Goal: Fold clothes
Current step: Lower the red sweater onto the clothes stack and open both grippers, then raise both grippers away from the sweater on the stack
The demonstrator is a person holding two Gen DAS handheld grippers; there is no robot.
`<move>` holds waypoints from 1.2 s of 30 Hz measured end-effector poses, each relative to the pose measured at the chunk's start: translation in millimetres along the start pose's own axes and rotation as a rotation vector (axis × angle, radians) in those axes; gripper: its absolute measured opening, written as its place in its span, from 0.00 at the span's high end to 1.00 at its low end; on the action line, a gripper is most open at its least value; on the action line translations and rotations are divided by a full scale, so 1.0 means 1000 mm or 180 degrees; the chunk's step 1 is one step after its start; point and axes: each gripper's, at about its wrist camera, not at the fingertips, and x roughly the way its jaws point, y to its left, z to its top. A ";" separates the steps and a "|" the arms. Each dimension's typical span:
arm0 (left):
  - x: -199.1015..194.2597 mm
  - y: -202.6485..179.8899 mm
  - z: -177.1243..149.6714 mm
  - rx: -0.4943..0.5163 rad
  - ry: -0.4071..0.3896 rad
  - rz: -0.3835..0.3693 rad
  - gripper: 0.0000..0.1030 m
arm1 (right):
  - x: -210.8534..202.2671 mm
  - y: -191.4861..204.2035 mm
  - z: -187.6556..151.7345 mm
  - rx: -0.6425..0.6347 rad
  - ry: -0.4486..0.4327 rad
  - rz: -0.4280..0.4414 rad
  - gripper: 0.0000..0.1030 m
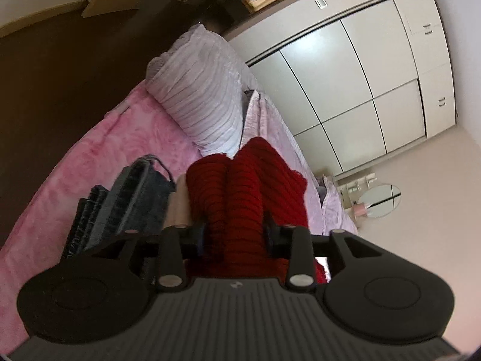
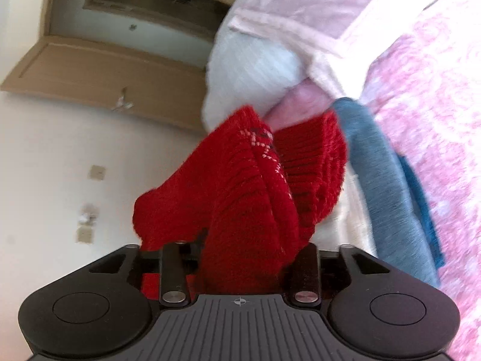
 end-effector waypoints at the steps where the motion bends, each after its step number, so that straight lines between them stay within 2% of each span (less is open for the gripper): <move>1: -0.002 0.002 0.000 -0.0003 -0.0014 -0.0011 0.65 | 0.002 -0.005 0.000 0.0033 -0.0046 -0.0027 0.44; 4: -0.013 0.001 0.003 0.0116 -0.0060 0.0072 0.62 | -0.003 -0.004 0.002 -0.0017 -0.0199 -0.0078 0.39; 7: -0.036 -0.008 0.008 0.0240 -0.0200 0.0231 0.63 | -0.021 0.013 0.003 -0.0352 -0.0510 -0.0402 0.38; 9: -0.058 -0.023 0.009 0.0395 -0.0391 0.0415 0.65 | -0.044 0.032 -0.005 -0.0681 -0.0849 -0.0666 0.38; 12: -0.079 -0.058 -0.002 0.0899 -0.0435 0.0455 0.65 | -0.076 0.065 -0.032 -0.1288 -0.1253 -0.0810 0.38; 14: -0.086 -0.084 -0.014 0.1293 -0.0343 0.0418 0.65 | -0.087 0.086 -0.060 -0.1733 -0.1313 -0.0786 0.38; 16: -0.077 -0.105 -0.033 0.1663 -0.0196 0.0374 0.65 | -0.087 0.099 -0.092 -0.2151 -0.1304 -0.0807 0.38; 18: -0.064 -0.118 -0.048 0.1960 -0.0132 0.0390 0.65 | -0.075 0.103 -0.112 -0.2342 -0.1232 -0.0855 0.38; 21: -0.041 -0.117 -0.065 0.2242 -0.0066 0.0656 0.65 | -0.048 0.101 -0.132 -0.2484 -0.1082 -0.0958 0.38; 23: -0.035 -0.103 -0.077 0.2394 -0.0116 0.0828 0.65 | -0.025 0.094 -0.140 -0.2629 -0.0991 -0.1080 0.38; 29: -0.039 -0.056 -0.074 0.2052 -0.0168 0.0848 0.61 | 0.010 0.074 -0.157 -0.2889 -0.0883 -0.1162 0.38; 36: -0.031 -0.054 -0.083 0.2129 -0.0215 0.0849 0.61 | 0.034 0.063 -0.157 -0.2987 -0.0746 -0.1318 0.38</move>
